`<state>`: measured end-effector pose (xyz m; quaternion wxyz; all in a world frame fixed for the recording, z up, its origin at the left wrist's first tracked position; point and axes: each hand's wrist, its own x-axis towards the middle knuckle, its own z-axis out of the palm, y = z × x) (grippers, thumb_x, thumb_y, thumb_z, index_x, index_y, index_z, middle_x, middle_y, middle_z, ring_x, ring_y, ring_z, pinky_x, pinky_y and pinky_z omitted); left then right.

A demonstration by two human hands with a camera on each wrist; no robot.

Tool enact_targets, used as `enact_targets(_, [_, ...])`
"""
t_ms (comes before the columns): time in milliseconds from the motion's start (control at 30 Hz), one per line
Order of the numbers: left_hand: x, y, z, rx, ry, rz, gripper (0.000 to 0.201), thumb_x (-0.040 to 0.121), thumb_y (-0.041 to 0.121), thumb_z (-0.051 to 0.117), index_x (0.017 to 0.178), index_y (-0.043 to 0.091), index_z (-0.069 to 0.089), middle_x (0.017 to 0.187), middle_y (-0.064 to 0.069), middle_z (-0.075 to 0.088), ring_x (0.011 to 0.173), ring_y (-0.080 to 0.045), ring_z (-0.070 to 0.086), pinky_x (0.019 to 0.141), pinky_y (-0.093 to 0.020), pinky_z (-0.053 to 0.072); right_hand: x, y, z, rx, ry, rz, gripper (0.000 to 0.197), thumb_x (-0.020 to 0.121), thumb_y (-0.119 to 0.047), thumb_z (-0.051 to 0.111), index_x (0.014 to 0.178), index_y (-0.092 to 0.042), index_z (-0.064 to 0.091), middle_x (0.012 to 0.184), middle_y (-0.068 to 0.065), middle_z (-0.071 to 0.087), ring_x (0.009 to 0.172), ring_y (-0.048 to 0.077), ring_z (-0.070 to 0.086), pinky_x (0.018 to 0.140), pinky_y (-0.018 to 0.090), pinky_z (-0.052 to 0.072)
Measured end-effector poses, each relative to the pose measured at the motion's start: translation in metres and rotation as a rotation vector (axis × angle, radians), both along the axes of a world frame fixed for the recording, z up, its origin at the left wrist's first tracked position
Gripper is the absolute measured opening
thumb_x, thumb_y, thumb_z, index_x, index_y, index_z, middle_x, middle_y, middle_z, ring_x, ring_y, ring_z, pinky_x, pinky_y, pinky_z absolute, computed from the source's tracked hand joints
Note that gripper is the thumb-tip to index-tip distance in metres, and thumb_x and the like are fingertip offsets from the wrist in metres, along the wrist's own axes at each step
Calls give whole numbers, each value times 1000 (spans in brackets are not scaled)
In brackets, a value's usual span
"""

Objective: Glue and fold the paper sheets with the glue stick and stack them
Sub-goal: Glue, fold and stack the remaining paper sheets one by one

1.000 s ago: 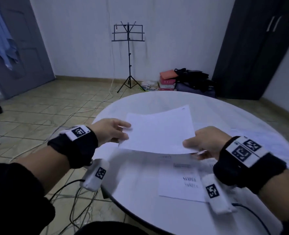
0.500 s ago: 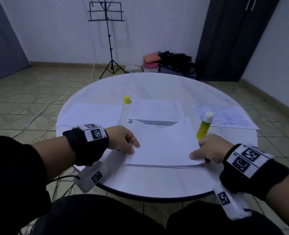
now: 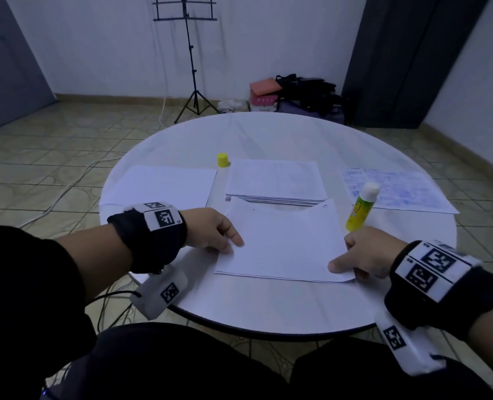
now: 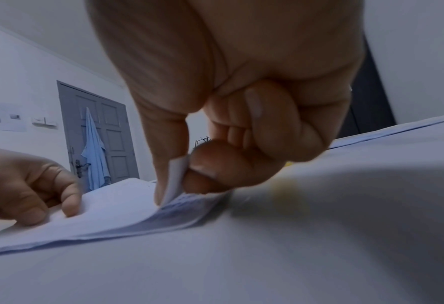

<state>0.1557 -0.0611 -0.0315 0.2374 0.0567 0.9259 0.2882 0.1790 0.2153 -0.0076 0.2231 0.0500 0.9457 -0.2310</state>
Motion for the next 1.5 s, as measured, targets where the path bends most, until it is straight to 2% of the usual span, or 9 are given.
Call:
enact_targets(200, [2, 0, 1, -12, -7, -24, 19, 86, 11, 66, 94, 28, 71, 61, 13, 56, 55, -3, 50, 55, -6, 39, -2, 0, -4, 16, -44, 1, 27, 75, -17, 78, 67, -9, 53, 33, -5, 51, 30, 7, 44, 30, 12, 26])
enact_targets(333, [3, 4, 3, -68, -12, -73, 18, 86, 10, 62, 91, 26, 70, 69, 14, 60, 60, -5, 52, 51, -4, 39, -5, -2, -7, 55, -23, 24, 29, 74, -19, 79, 66, -9, 54, 49, 2, 56, 44, 13, 49, 42, 20, 33])
enact_targets(433, [2, 6, 5, -121, -4, -115, 18, 86, 11, 61, 91, 26, 70, 66, 15, 59, 57, -3, 52, 49, -3, 36, -6, -2, -9, 61, -33, 32, 28, 75, -18, 78, 65, -8, 54, 45, 2, 56, 38, 12, 48, 39, 17, 34])
enact_targets(700, [-1, 1, 6, -97, -35, -85, 17, 80, 15, 74, 94, 26, 72, 48, 25, 58, 60, 0, 54, 61, -4, 41, -7, -1, -9, 93, -41, 45, 33, 78, -23, 76, 68, -10, 49, 42, -1, 56, 44, 14, 48, 46, 21, 35])
enact_targets(867, [0, 1, 7, -98, -37, -66, 18, 78, 15, 76, 90, 29, 73, 53, 20, 60, 60, -2, 54, 65, -9, 42, -8, 1, -11, 71, -47, 28, 35, 78, -24, 76, 66, -10, 46, 37, -3, 55, 46, 18, 46, 48, 23, 36])
enact_targets(1067, [2, 0, 8, -98, -47, -58, 19, 78, 16, 76, 91, 29, 74, 64, 12, 62, 60, -7, 51, 57, -12, 41, -7, 1, -11, 63, -43, 34, 37, 78, -25, 77, 65, -11, 44, 38, -3, 56, 46, 18, 46, 49, 23, 36])
enact_targets(1267, [4, 2, 8, -107, -28, -46, 18, 77, 16, 77, 84, 32, 73, 62, 16, 59, 58, -5, 48, 56, -12, 40, -8, 2, -12, 54, -44, 24, 39, 78, -22, 77, 65, -11, 42, 39, -1, 56, 46, 19, 45, 49, 24, 37])
enact_targets(1367, [6, 5, 9, -140, 7, -60, 17, 78, 16, 75, 84, 31, 71, 51, 22, 55, 54, -4, 47, 51, -8, 38, -7, 1, -12, 76, -46, 44, 35, 78, -22, 77, 66, -10, 46, 40, 0, 57, 47, 19, 47, 48, 23, 37])
enact_targets(1500, [10, 9, 9, -204, 60, -100, 18, 81, 16, 72, 91, 30, 69, 59, 19, 51, 52, -5, 46, 41, -5, 34, -5, -4, -7, 139, -61, 90, 23, 79, -21, 72, 80, -5, 56, 58, 6, 61, 55, 22, 54, 47, 22, 40])
